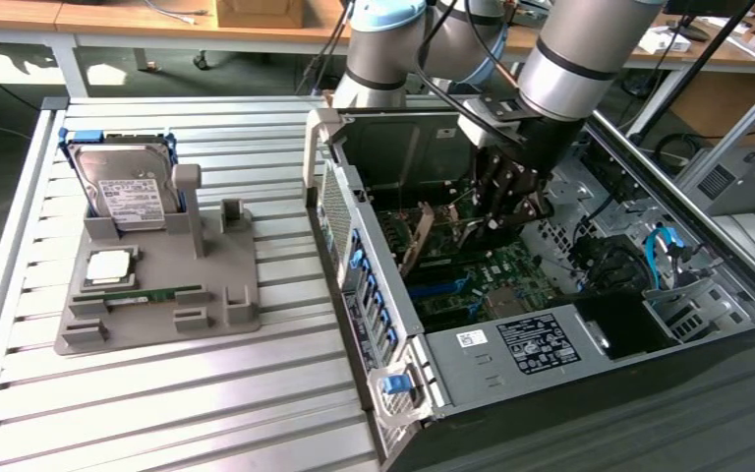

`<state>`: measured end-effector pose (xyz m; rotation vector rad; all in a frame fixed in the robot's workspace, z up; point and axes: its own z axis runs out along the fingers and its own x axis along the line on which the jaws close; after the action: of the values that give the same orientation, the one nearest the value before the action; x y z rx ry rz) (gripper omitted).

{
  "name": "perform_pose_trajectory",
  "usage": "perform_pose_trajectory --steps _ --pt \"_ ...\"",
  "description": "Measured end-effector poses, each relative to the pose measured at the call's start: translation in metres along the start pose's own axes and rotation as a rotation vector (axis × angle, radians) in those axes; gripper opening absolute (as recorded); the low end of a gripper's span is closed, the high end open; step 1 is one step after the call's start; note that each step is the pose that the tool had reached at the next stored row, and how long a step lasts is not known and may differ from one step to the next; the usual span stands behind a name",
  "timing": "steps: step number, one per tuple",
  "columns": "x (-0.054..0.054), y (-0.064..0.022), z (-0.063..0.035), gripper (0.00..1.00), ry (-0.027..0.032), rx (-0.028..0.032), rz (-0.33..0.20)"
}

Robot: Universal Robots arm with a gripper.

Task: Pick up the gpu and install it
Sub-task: 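Insert the gpu into the slot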

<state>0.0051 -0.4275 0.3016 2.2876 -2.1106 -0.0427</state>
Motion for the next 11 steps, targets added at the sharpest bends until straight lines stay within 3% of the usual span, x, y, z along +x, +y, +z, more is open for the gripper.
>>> perform_pose_trajectory --steps 11 --pt "0.0028 0.0008 0.0006 0.27 0.0000 0.0000 0.000"
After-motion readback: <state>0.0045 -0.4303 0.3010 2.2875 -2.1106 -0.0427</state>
